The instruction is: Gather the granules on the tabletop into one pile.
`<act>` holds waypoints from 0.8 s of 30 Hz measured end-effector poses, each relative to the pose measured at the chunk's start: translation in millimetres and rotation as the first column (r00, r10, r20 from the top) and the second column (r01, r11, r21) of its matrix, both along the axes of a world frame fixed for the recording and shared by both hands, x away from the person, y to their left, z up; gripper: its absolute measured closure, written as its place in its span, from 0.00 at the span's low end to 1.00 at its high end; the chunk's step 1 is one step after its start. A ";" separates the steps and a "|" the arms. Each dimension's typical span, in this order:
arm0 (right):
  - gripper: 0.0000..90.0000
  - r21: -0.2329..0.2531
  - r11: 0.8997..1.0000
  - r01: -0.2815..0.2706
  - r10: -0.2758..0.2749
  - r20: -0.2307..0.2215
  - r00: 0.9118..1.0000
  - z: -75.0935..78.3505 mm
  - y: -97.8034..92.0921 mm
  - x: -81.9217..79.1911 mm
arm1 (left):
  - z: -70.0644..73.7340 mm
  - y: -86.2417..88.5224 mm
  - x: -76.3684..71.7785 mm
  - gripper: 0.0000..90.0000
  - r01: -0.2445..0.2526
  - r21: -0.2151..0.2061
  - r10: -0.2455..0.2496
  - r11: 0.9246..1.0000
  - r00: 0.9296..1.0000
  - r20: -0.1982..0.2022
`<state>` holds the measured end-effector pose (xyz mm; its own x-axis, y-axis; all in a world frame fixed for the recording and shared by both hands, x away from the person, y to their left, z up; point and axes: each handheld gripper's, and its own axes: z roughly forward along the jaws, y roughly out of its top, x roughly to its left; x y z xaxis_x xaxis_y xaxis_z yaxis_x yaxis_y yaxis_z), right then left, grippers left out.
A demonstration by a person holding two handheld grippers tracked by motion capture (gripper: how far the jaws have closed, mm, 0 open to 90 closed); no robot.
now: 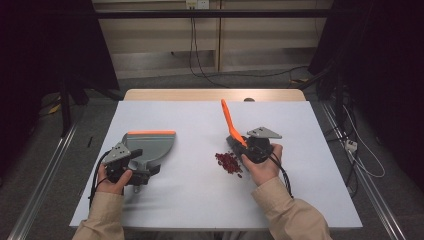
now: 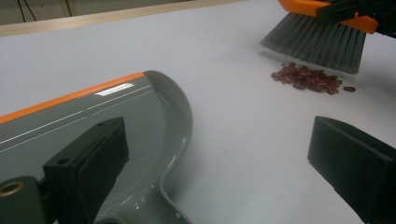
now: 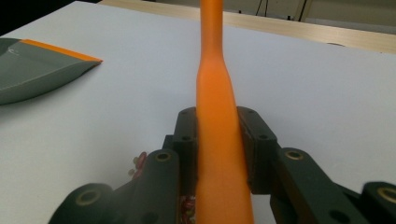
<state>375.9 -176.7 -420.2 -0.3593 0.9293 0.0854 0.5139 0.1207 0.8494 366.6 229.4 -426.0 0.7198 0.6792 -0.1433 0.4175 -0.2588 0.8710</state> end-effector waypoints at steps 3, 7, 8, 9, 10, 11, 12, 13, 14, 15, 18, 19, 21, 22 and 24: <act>0.79 0.007 1.000 -0.008 0.008 0.010 1.000 3.3 -2.5 -1.0 | 0.9 0.6 -0.7 0.05 -0.013 0.025 0.014 1.000 1.000 -0.008; 0.79 0.020 1.000 -0.015 0.015 0.014 1.000 8.0 -13.9 -1.7 | 4.0 1.8 -3.0 0.06 -0.031 0.030 0.031 0.999 0.999 -0.010; 0.79 0.029 1.000 -0.010 0.009 0.014 1.000 8.7 -17.5 -2.0 | 4.4 1.7 -3.4 0.06 -0.032 0.031 0.032 0.999 0.999 -0.010; 0.79 0.035 0.999 -0.005 0.004 0.015 1.000 9.2 -21.0 -2.1 | 4.4 1.5 -3.3 0.06 -0.031 0.034 0.032 0.999 0.999 -0.009; 0.79 0.045 0.999 -0.001 0.000 0.012 1.000 9.4 -24.3 -2.3 | 4.0 0.5 -3.4 0.06 -0.034 0.035 0.035 0.999 0.999 -0.016; 0.79 0.056 0.998 0.006 -0.007 0.011 1.000 9.3 -26.9 -2.7 | 3.6 -0.1 -3.4 0.06 -0.034 0.044 0.035 0.998 0.999 -0.019; 0.79 0.058 0.998 0.006 -0.007 0.014 1.000 8.9 -29.5 -2.9 | 3.2 -0.4 -3.3 0.06 -0.033 0.047 0.034 0.998 0.999 -0.021; 0.79 0.064 0.998 0.008 -0.009 0.012 1.000 8.4 -31.3 -3.4 | 2.9 -0.5 -3.2 0.06 -0.035 0.054 0.036 0.998 0.999 -0.025; 0.79 0.069 0.998 0.010 -0.011 0.013 1.000 7.3 -32.8 -4.0 | 2.7 -0.7 -3.4 0.06 -0.044 0.053 0.046 0.998 0.998 -0.031; 0.79 0.080 0.997 0.006 -0.007 0.011 1.000 5.9 -34.5 -4.0 | 2.5 -0.3 -3.3 0.06 -0.048 0.052 0.050 0.997 0.998 -0.035; 0.79 0.093 0.996 -0.002 0.001 0.006 1.000 1.9 -37.5 -4.3 | 3.3 1.8 -3.3 0.06 -0.065 0.058 0.068 0.996 0.997 -0.041; 0.79 0.094 0.996 -0.004 0.004 0.000 1.000 0.9 -38.2 -4.0 | 2.9 1.6 -3.4 0.06 -0.073 0.061 0.076 0.995 0.996 -0.042; 0.79 0.087 0.996 -0.015 0.016 -0.007 1.000 -0.7 -39.4 -3.0 | 2.1 1.8 -4.1 0.07 -0.088 0.075 0.092 0.993 0.995 -0.047; 0.79 0.087 0.996 -0.016 0.017 -0.011 1.000 -1.5 -40.0 -3.1 | 1.9 2.7 -4.6 0.07 -0.087 0.083 0.092 0.993 0.994 -0.055; 0.79 0.084 0.996 -0.023 0.024 -0.013 1.000 -2.7 -40.9 -3.1 | 0.6 4.3 -5.0 0.07 -0.099 0.086 0.104 0.991 0.993 -0.056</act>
<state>372.9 -217.5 -422.9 -0.3791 0.9101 0.1676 0.5240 0.0618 0.8495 361.6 233.7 -425.4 0.6386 0.7594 -0.1248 0.4966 -0.2828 0.8206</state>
